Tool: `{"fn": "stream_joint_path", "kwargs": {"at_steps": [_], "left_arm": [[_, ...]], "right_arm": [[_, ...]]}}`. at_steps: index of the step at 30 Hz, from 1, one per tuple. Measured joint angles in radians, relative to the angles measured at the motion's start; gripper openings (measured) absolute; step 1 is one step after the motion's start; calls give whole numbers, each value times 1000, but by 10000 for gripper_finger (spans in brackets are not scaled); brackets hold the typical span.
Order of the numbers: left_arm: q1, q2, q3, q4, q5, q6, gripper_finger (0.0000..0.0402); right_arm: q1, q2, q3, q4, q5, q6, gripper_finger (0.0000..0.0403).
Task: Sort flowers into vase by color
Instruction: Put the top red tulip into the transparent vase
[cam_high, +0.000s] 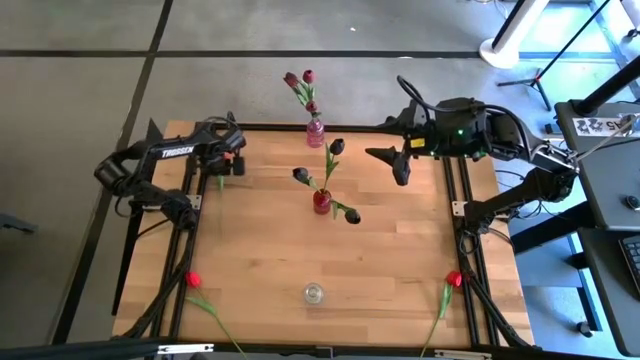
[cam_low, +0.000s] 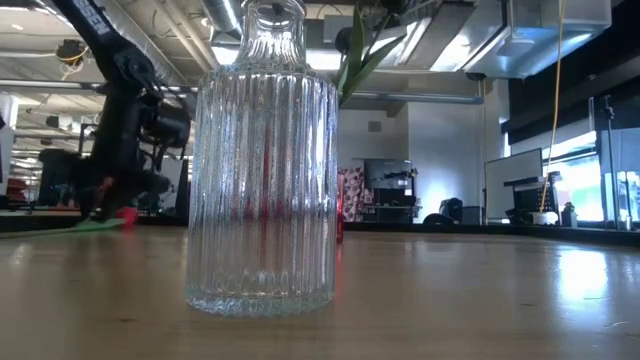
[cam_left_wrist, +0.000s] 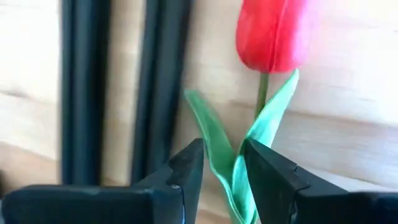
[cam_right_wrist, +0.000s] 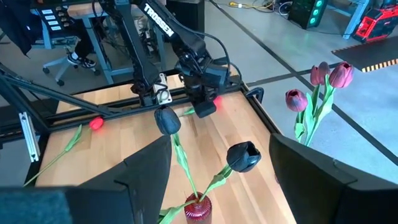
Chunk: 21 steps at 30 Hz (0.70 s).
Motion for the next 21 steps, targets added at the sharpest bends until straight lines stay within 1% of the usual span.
{"fn": "stream_joint_path", "kwargs": {"at_steps": [3,6,10,14,16,21], "left_arm": [[-16,-42,0,-15,45,-21,121],[-30,-75,0,-15,52,-40,129],[-29,-79,0,5,55,-46,144],[-8,-67,-35,100,68,-52,159],[5,-51,-62,155,101,-67,162],[9,-36,-110,226,93,-147,152]], "right_arm": [[0,0,0,-1,0,-5,269],[0,0,0,-1,0,-11,269],[0,0,0,0,0,-21,269],[0,0,0,-1,0,-21,269],[0,0,0,0,0,-21,269],[0,0,0,8,0,-20,269]]}}
